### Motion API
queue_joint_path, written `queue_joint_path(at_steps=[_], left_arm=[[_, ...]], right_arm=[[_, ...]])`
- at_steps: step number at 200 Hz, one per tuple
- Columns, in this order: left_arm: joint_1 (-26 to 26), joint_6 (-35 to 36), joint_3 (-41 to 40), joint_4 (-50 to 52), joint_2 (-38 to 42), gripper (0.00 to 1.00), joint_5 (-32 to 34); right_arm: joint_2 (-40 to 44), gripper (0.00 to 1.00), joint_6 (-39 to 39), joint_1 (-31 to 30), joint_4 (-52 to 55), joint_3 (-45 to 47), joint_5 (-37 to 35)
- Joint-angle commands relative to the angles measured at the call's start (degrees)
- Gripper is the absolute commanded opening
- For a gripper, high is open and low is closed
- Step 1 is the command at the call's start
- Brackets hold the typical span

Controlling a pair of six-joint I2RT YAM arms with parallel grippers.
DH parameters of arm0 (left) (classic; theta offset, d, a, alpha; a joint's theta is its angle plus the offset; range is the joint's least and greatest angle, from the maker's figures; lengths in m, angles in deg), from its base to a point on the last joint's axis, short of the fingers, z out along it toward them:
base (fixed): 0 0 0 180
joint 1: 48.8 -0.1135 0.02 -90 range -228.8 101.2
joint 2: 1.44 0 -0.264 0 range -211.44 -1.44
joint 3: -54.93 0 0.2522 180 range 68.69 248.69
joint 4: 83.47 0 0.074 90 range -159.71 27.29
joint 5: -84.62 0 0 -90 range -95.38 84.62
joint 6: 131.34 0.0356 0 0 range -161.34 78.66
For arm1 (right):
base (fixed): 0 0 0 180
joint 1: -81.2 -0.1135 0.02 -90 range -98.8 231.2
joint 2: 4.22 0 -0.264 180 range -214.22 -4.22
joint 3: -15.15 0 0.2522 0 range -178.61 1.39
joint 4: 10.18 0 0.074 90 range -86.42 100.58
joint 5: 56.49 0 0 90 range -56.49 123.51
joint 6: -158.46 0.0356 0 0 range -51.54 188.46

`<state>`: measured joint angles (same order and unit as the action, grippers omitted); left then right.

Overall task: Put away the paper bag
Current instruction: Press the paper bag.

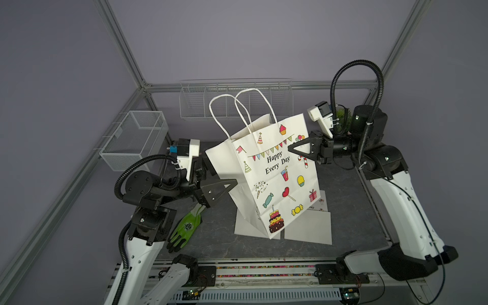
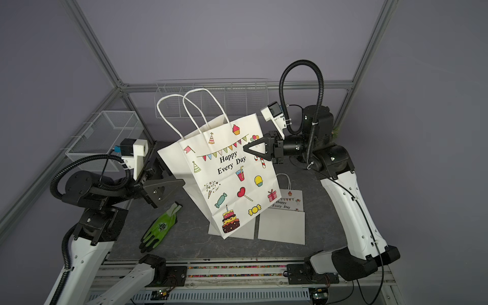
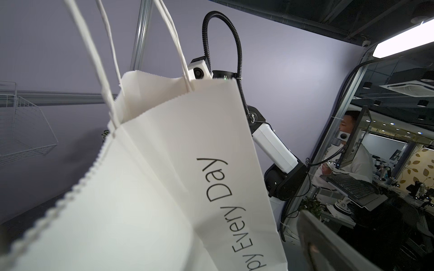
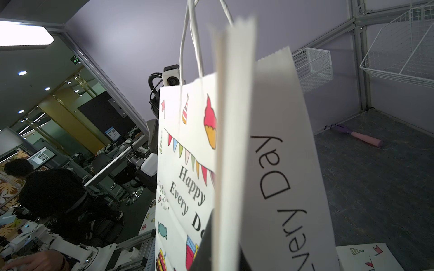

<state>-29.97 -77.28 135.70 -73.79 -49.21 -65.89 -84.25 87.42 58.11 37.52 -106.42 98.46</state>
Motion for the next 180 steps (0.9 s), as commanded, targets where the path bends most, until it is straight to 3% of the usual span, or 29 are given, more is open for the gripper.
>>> queue_joint_path(at_steps=[1,180], left_arm=[[0.28,-2.18,0.62,-2.16,-1.04,1.00,-0.62],[0.47,-4.63,-0.30,-4.92,-4.51,0.96,0.48]], right_arm=[[0.93,0.07,-3.87,-1.99,2.66,-0.81,-3.26],[-3.82,0.07,-13.15,-15.75,14.58,-7.94,-25.01]])
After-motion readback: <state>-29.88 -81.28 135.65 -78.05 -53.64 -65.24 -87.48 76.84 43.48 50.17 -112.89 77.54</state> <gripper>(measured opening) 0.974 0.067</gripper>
